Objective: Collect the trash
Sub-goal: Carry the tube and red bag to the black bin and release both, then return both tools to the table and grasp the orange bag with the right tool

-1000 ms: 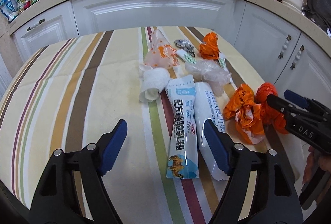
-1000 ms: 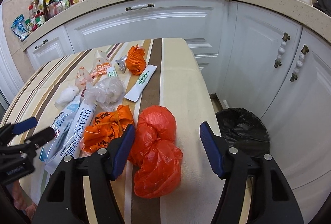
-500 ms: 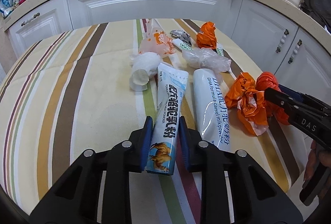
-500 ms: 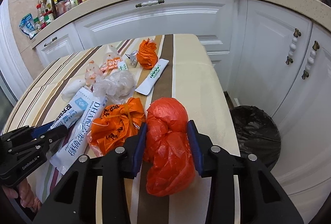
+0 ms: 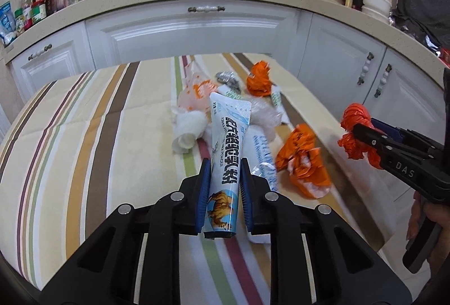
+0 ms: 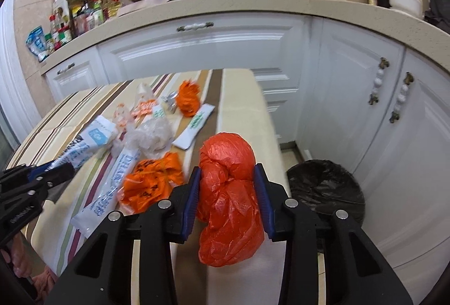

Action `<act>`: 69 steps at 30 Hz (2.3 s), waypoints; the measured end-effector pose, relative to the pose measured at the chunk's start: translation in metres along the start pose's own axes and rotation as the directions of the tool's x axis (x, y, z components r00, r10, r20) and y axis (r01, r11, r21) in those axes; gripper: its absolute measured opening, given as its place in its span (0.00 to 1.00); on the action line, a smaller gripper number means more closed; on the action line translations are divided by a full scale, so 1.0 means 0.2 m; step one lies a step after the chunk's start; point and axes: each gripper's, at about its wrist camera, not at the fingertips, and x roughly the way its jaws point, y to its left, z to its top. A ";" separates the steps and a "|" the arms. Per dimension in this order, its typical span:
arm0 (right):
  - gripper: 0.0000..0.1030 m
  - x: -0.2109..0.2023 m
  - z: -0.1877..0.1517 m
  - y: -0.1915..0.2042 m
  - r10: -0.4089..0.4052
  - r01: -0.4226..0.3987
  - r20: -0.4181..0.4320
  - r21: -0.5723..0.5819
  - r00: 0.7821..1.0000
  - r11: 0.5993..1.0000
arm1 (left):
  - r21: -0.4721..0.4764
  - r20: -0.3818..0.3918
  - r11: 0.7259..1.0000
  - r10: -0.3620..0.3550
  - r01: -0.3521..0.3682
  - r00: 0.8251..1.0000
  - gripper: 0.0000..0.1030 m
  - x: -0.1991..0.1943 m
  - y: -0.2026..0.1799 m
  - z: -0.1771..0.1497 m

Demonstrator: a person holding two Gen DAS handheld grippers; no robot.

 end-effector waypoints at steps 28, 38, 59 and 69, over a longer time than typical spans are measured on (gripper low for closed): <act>0.37 0.04 0.02 -0.79 -0.270 0.264 0.014 0.164 0.963 0.950 | 0.259 -0.077 0.939 -0.212 0.225 0.974 0.19 0.51 -1.02 0.32; 0.38 0.12 0.07 -0.90 -0.288 0.281 0.014 0.180 0.957 0.943 | 0.290 -0.110 0.925 -0.223 0.246 0.969 0.23 0.68 -1.21 0.41; 0.62 0.12 0.07 -0.79 -0.291 0.286 0.000 0.180 0.957 0.941 | 0.201 -0.055 0.962 -0.177 0.185 0.983 0.52 0.60 -1.05 0.43; 0.63 0.03 0.08 -0.54 -0.212 0.207 0.022 0.151 0.977 0.967 | 0.140 -0.007 0.983 -0.118 0.118 0.993 0.52 0.38 -0.74 0.40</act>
